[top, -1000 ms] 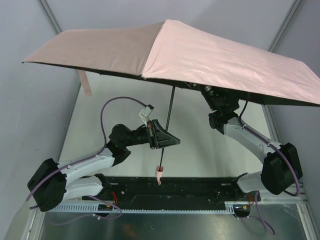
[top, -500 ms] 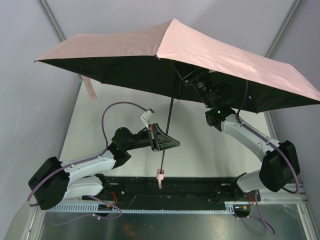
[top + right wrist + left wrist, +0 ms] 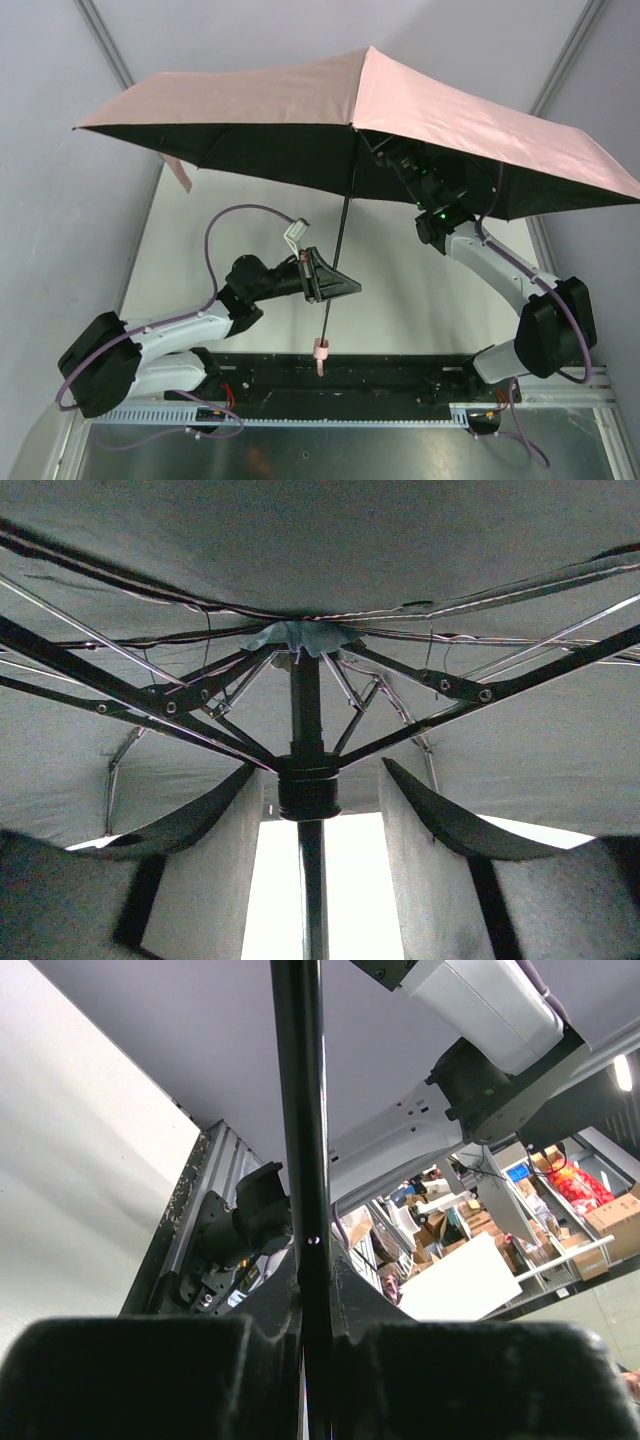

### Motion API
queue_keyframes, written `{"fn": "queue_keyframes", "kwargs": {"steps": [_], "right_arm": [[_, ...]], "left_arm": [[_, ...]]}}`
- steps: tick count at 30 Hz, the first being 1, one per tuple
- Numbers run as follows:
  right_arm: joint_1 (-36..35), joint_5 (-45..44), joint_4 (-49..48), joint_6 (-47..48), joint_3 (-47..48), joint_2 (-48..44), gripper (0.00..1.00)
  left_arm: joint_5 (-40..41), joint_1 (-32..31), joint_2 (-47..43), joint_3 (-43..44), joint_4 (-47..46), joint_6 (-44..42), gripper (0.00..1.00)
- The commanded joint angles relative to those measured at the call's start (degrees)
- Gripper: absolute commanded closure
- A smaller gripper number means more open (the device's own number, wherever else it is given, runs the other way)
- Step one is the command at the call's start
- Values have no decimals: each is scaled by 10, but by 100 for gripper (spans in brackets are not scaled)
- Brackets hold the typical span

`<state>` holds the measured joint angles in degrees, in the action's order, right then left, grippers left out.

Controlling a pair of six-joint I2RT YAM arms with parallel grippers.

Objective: Put away the umbrella

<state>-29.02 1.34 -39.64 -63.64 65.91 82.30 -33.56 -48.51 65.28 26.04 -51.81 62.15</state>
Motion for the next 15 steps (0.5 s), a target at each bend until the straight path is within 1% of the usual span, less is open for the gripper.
{"fn": "queue_keyframes", "kwargs": {"steps": [1,2,4,7,8,10,11,13,15], "right_arm": [[26,16,-46,-10,23,24,51],[26,18,-47,-6,23,23,53],[26,16,-51,7,24,21,54],[31,13,-45,22,28,20,47],[34,17,-47,25,30,22,52],[42,29,-49,31,34,29,85],[46,41,-44,33,40,32,92],[51,71,-16,35,50,34,98],[52,102,14,38,48,27,100]], "left_arm": [[-25,-6,4,15,-51,-21,100],[-23,-7,5,15,-51,-21,100],[-21,-6,6,11,-51,-21,100],[-15,-7,6,2,-50,-20,100],[-13,-6,7,-1,-48,-20,100],[-7,-7,6,-6,-39,-21,100],[-4,-6,4,-7,-28,-27,100],[14,-4,-9,0,21,-50,100],[52,1,-29,28,122,-97,100]]}}
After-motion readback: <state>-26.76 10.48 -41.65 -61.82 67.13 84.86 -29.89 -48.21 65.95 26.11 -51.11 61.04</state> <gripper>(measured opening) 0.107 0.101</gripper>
